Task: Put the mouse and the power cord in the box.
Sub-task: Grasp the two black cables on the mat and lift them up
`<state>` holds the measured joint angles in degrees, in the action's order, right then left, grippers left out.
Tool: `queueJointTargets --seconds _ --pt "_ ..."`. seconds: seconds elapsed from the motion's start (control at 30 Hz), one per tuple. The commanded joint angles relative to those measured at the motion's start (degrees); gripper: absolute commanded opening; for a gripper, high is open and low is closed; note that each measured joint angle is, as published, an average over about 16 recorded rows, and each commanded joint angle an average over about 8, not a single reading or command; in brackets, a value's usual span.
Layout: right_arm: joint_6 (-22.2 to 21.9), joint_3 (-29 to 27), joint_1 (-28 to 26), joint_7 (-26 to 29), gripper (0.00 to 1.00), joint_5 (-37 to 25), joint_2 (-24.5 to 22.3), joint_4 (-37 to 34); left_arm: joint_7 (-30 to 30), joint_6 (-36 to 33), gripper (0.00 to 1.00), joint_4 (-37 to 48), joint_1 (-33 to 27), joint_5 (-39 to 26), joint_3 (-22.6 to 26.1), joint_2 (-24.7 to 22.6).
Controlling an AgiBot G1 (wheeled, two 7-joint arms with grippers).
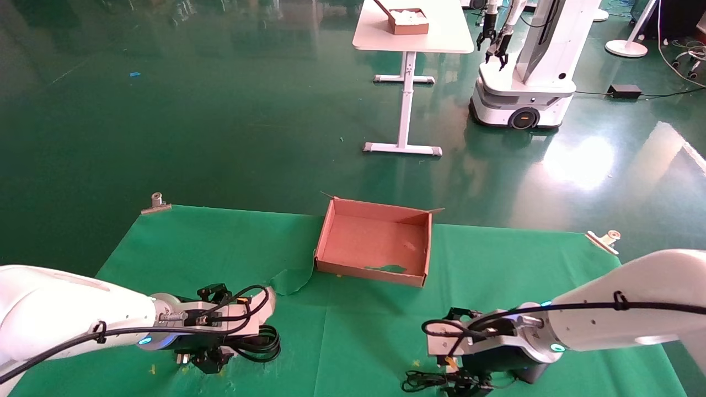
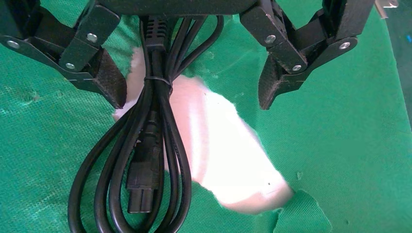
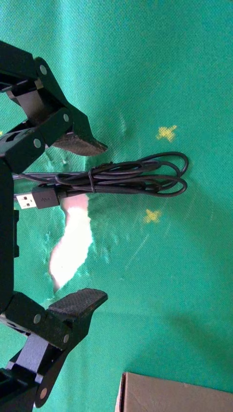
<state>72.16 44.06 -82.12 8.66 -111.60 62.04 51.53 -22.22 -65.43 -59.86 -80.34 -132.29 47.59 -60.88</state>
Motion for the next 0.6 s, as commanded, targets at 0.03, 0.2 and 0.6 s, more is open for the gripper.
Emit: queueJointTargets --seconds 0.03,0.2,0.6 --pt "0.10 -0.07 0.07 -0.04 0.00 0.20 -0.19 0.19 0.00 0.00 0.00 0.00 0.00 0.03 -0.01 0.01" --pt "0.22 -0.16 0.18 -0.10 0.00 0.49 -0.47 0.45 0.00 -0.02 0.00 -0.01 0.00 0.09 -0.01 0.02" --pt "0.10 -0.57 0.15 0.55 0.00 1.22 -0.18 0.45 0.00 -0.04 0.00 -0.04 0.00 0.10 -0.01 0.02"
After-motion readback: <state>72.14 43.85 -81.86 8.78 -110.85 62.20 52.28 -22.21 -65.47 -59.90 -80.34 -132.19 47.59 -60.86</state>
